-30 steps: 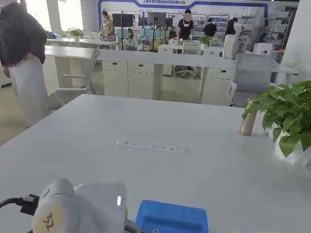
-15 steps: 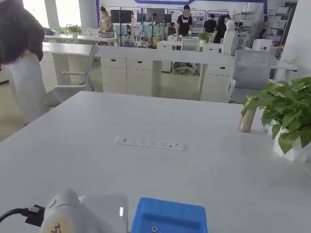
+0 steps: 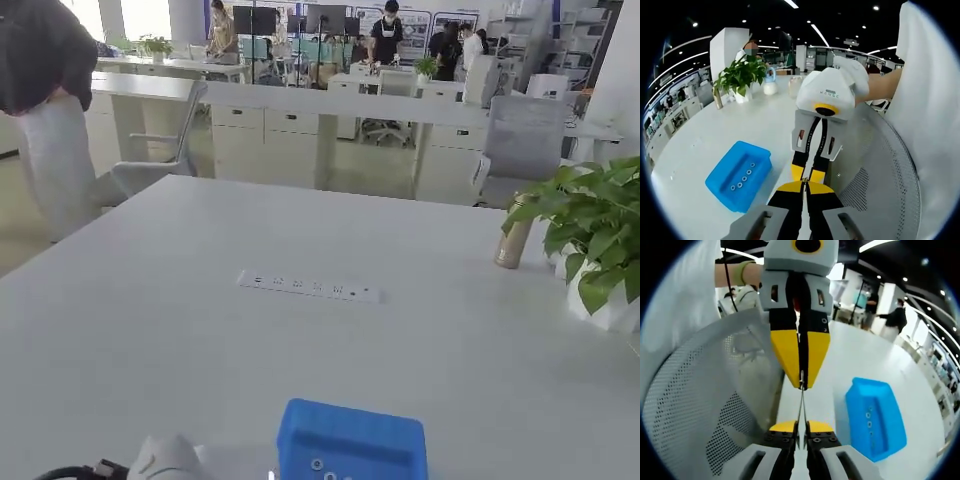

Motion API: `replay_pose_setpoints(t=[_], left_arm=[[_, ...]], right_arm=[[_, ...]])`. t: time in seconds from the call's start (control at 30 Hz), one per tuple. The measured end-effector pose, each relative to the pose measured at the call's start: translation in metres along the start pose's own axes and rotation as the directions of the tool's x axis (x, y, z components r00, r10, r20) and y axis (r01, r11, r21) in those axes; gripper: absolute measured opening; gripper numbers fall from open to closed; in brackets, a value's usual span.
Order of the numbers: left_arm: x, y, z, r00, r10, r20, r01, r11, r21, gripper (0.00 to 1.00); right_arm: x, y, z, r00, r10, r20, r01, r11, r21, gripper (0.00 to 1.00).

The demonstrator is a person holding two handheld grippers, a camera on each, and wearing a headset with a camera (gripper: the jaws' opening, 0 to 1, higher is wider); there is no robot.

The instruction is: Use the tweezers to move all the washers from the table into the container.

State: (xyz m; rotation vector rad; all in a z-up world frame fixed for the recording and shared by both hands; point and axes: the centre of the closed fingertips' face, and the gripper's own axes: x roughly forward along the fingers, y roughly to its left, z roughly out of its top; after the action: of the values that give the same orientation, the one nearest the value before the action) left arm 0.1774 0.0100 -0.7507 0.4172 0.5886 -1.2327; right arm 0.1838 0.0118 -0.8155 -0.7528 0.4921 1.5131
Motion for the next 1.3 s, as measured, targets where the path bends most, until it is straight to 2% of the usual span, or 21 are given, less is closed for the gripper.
replay_pose_setpoints(t=[0.3, 0.4, 0.67, 0.93, 1.03, 1.2, 1.3], left_arm=[[0.002, -0.001, -0.001, 1.0, -0.006, 0.006, 0.006, 1.0, 0.0, 0.0], [0.004, 0.002, -0.005, 1.0, 0.005, -0.007, -0.005, 1.0, -0.024, 0.0], [0.008, 0.0, -0.014, 0.9984, -0.005, -0.056, 0.005, 1.0, -0.002, 0.0], [0.005, 0.005, -0.021, 0.9974, 0.006, -0.071, -0.007, 1.0, -0.013, 0.0], [0.003, 0.005, -0.025, 0.996, 0.007, -0.089, -0.008, 1.0, -0.01, 0.0], [0.002, 0.007, -0.029, 0.9948, 0.005, -0.102, -0.007, 1.0, -0.016, 0.0], [0.001, 0.008, -0.031, 0.9928, -0.002, -0.12, 0.0, 1.0, -0.021, 0.0]], right_arm=[[0.007, 0.001, -0.001, 0.9996, 0.019, -0.019, -0.02, 1.0, -0.021, 0.03], [0.009, 0.0, -0.003, 0.9996, 0.016, -0.025, -0.016, 1.0, -0.011, 0.03], [0.013, 0.005, -0.009, 0.9993, 0.02, -0.033, -0.02, 1.0, 0.004, 0.03], [0.016, 0.001, -0.007, 0.9999, 0.01, 0.009, -0.01, 0.998, 0.067, 0.04], [0.019, 0.0, -0.006, 0.9997, 0.005, 0.024, -0.008, 0.993, 0.121, 0.05], [0.021, 0.0, -0.005, 0.9992, 0.0, 0.04, -0.006, 0.988, 0.155, 0.06], [0.022, -0.001, -0.003, 0.9983, -0.008, 0.057, -0.003, 0.98, 0.197, 0.07]])
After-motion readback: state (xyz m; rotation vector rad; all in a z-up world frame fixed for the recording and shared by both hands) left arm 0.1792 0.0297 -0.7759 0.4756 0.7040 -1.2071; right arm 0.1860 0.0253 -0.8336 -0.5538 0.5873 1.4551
